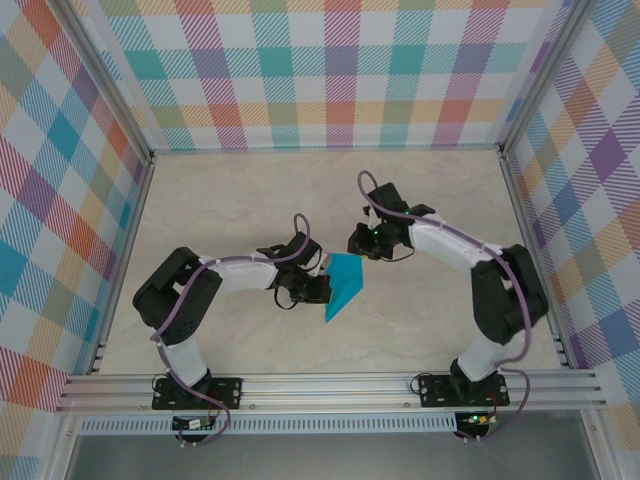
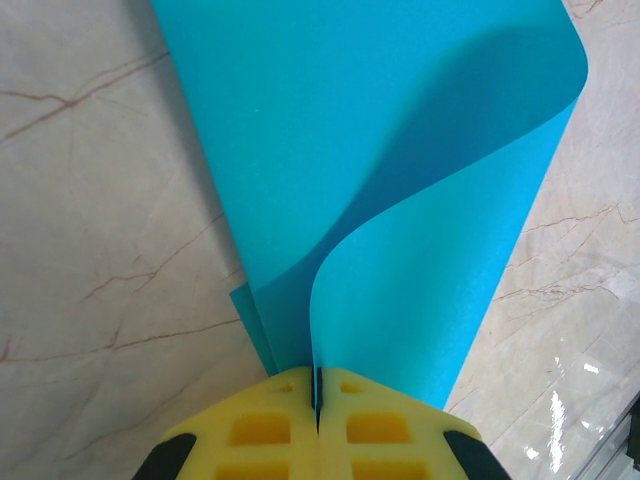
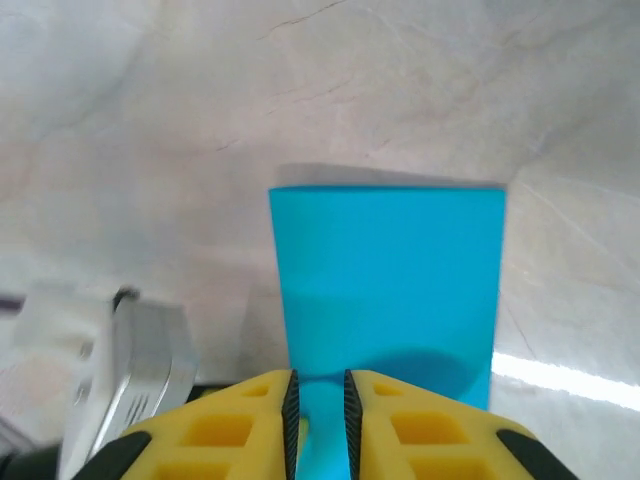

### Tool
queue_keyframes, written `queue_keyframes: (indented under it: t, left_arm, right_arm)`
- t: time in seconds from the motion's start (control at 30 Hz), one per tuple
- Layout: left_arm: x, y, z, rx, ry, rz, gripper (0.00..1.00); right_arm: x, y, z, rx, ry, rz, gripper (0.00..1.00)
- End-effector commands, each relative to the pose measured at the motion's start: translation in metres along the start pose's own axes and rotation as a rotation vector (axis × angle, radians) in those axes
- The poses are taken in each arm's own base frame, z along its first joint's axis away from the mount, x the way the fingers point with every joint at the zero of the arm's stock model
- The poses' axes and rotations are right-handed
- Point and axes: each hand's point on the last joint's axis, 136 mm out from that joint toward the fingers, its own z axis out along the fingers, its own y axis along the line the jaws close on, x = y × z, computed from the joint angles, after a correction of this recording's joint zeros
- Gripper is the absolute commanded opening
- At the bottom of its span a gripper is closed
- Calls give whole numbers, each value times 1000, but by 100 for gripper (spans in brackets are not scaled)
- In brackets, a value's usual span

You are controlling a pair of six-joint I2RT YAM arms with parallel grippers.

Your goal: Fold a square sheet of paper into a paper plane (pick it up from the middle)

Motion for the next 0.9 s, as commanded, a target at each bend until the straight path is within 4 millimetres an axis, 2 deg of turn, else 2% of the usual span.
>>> queue_keyframes:
  t: [0.0,0.17,0.33,0.53,0.87]
  left_arm:
    - [-1,5,3,-8,12,-1,4]
    - [-1,3,1,-4,11,2,4]
    - [-3,1,0,2,10,7,4]
    - [-4,-1,1,7,14,8,4]
    - [-2,1,1,3,15,8,4]
  right_arm:
    - [28,-5,4,-110,6,86,15]
    - [74,3,8,-218,30,93,8]
    - [106,12,21,-226,78,68,6]
    - [128,26,38,-253,132,58,6]
    - [155,29,64,-243,202,48,6]
